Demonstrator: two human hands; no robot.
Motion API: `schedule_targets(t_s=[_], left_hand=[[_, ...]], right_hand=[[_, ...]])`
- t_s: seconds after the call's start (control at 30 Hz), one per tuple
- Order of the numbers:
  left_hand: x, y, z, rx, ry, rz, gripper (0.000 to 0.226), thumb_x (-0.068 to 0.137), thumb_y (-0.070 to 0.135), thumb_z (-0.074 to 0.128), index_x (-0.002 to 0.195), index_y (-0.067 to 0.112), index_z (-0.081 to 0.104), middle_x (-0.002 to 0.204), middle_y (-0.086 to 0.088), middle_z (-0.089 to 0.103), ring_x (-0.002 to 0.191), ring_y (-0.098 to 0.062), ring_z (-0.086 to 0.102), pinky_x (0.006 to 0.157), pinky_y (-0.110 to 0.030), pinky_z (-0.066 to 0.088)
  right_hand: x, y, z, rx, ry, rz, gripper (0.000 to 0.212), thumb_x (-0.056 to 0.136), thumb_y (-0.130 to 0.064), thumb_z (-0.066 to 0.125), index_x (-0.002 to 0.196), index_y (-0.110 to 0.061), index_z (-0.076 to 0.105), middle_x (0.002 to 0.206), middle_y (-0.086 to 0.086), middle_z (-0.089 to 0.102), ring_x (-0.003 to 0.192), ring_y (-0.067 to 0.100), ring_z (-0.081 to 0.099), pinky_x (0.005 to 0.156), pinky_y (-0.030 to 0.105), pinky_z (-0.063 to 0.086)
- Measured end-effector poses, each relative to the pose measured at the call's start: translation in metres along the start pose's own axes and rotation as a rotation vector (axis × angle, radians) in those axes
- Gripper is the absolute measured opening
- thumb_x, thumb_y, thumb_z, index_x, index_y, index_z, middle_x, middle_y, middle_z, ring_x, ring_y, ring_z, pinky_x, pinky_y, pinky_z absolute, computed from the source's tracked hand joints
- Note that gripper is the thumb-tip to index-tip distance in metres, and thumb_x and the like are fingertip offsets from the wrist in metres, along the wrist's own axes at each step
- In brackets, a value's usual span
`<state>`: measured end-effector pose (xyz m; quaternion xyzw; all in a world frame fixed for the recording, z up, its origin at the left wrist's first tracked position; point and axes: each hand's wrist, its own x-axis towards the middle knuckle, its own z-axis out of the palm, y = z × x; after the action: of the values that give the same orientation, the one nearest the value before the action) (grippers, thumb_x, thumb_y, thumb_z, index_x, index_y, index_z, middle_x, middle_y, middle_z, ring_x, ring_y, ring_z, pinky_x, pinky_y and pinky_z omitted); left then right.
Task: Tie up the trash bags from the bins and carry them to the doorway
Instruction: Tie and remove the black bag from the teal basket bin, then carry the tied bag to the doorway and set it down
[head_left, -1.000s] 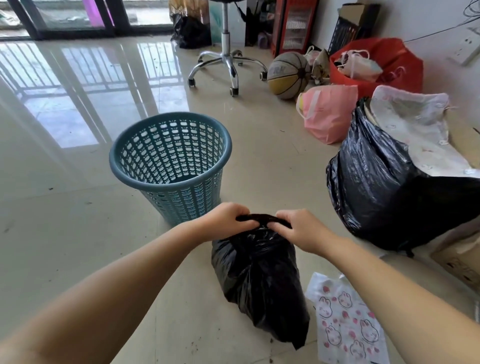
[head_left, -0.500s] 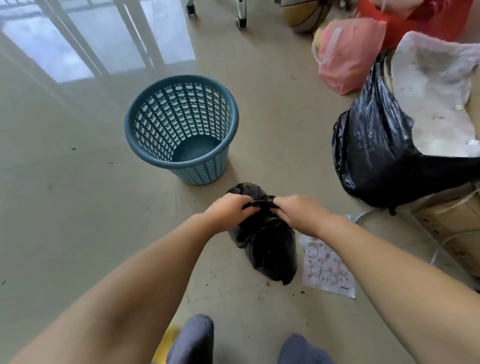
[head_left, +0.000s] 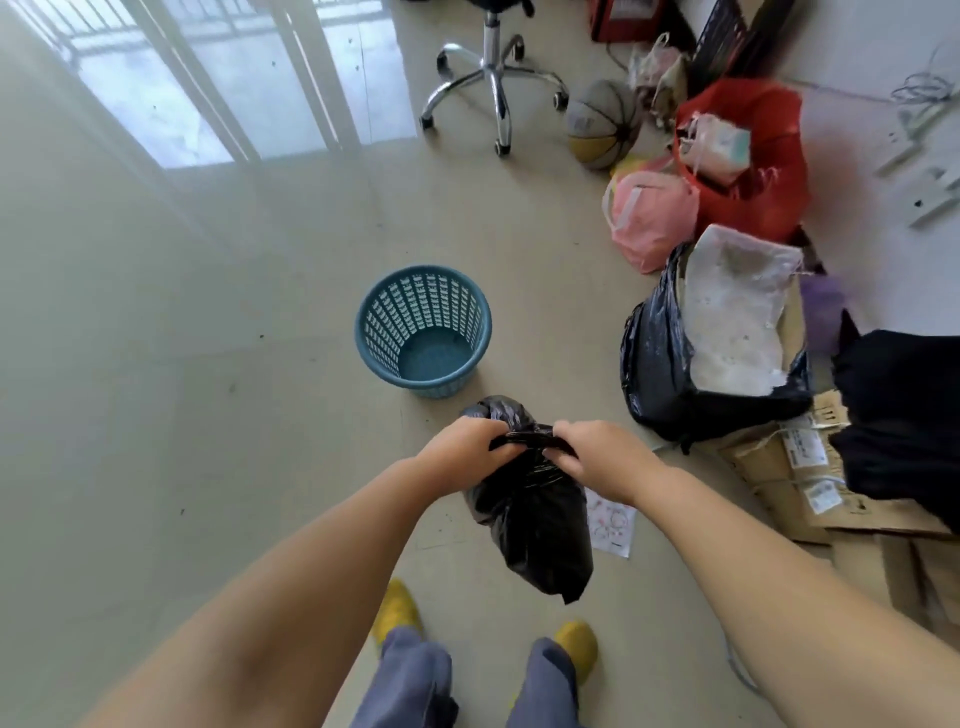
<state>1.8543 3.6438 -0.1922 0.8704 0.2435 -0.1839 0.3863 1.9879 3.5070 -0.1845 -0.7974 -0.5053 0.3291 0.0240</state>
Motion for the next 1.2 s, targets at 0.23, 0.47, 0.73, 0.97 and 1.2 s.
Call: schedule_targets(t_s=[0.23,0.47,0.73,0.97,1.2], left_hand=[[-0.09,0.062,-0.06,-0.083,0.106,0.006,0.023,0.093,0.03,0.053,0.079,0.013,0.06,0.078,-0.007,0.062,0.075,-0.025,0.059,0.07,-0.038,0.047],[-0.13,0.083,-0.079,-0.02,0.142,0.047,0.03,0.094,0.029,0.053,0.072,0.008,0.056,0.065,0.003,0.049,0.06,-0.014,0.045,0.051,-0.021,0.031],[-0.124,0.083,-0.109,0.06,0.035,0.159,0.029,0.094,0.032,0.052,0.076,0.01,0.058,0.064,0.001,0.052,0.06,-0.016,0.047,0.058,-0.029,0.038],[-0.109,0.095,-0.125,0.26,-0.217,0.371,0.023,0.094,0.031,0.052,0.085,0.012,0.064,0.073,0.001,0.056,0.064,-0.014,0.049,0.058,-0.026,0.037],[-0.124,0.148,-0.07,0.484,-0.441,0.651,0.024,0.093,0.032,0.052,0.079,0.016,0.061,0.073,0.001,0.055,0.072,-0.018,0.053,0.069,-0.033,0.043]], right_hand=[[-0.079,-0.069,-0.081,0.123,0.063,0.066,0.024,0.095,-0.034,0.048,0.084,-0.012,0.05,0.077,0.006,0.055,0.072,0.028,0.052,0.063,0.037,0.04],[-0.117,-0.094,-0.102,0.084,0.078,0.057,0.023,0.096,-0.033,0.047,0.083,-0.014,0.049,0.076,0.004,0.055,0.069,0.025,0.05,0.06,0.033,0.036],[-0.13,-0.114,-0.104,0.16,0.175,0.176,0.023,0.096,-0.032,0.047,0.083,-0.014,0.05,0.069,0.001,0.052,0.068,0.024,0.05,0.06,0.033,0.036],[-0.159,-0.143,-0.075,0.343,0.349,0.46,0.026,0.096,-0.034,0.046,0.074,-0.021,0.041,0.068,-0.002,0.045,0.072,0.021,0.047,0.061,0.031,0.033],[-0.244,-0.161,-0.017,0.552,0.573,0.782,0.025,0.095,-0.033,0.047,0.093,-0.011,0.058,0.085,0.005,0.061,0.076,0.025,0.055,0.054,0.031,0.035]])
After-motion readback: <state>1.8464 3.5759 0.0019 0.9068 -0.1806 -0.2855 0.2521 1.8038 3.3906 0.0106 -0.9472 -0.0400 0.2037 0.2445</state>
